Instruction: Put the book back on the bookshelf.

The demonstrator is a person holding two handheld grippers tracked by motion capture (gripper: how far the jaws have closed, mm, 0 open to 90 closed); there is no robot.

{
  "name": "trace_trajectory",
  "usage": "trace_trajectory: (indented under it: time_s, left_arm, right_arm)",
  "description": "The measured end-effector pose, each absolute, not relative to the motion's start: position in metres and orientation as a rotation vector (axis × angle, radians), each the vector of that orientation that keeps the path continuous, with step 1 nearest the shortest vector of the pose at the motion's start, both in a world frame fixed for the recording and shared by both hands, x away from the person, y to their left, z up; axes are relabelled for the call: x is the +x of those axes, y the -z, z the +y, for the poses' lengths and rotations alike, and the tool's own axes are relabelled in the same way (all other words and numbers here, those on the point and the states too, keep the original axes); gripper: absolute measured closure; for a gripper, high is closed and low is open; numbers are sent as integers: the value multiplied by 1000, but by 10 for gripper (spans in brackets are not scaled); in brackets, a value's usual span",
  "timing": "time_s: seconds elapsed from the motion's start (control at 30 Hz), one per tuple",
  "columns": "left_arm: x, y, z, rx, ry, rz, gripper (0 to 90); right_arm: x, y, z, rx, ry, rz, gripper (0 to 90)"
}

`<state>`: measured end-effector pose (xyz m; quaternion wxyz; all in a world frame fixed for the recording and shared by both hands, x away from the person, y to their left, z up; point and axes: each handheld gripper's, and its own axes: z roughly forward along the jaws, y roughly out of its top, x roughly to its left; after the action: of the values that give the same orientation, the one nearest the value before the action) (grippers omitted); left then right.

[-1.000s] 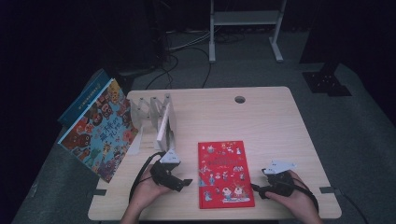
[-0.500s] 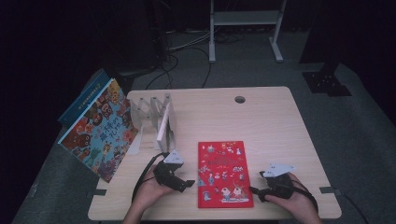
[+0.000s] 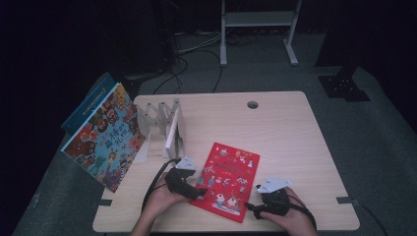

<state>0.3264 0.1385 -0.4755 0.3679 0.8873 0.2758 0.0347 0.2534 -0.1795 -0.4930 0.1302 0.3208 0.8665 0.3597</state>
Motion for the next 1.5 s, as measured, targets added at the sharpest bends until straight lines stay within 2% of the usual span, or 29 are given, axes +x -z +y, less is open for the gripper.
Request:
trace_trajectory:
  time_s: [0.6, 0.83, 1.03, 1.23, 1.5]
  left_arm:
    - [347, 482, 136, 2347, -128, 769, 68]
    - [348, 483, 134, 2348, -120, 788, 54]
    - [349, 484, 135, 2351, -117, 783, 53]
    - [349, 484, 134, 2352, -118, 783, 48]
    - [348, 485, 134, 2340, -123, 787, 41]
  right_arm:
    - [243, 496, -124, 949, -1051, 2458, 252]
    - [248, 495, -129, 890, -1037, 2469, 263]
    - [270, 485, -154, 966, -1083, 2416, 272]
    - [307, 477, -173, 997, -1077, 2391, 273]
    - [351, 480, -185, 1085, -1092, 2393, 282]
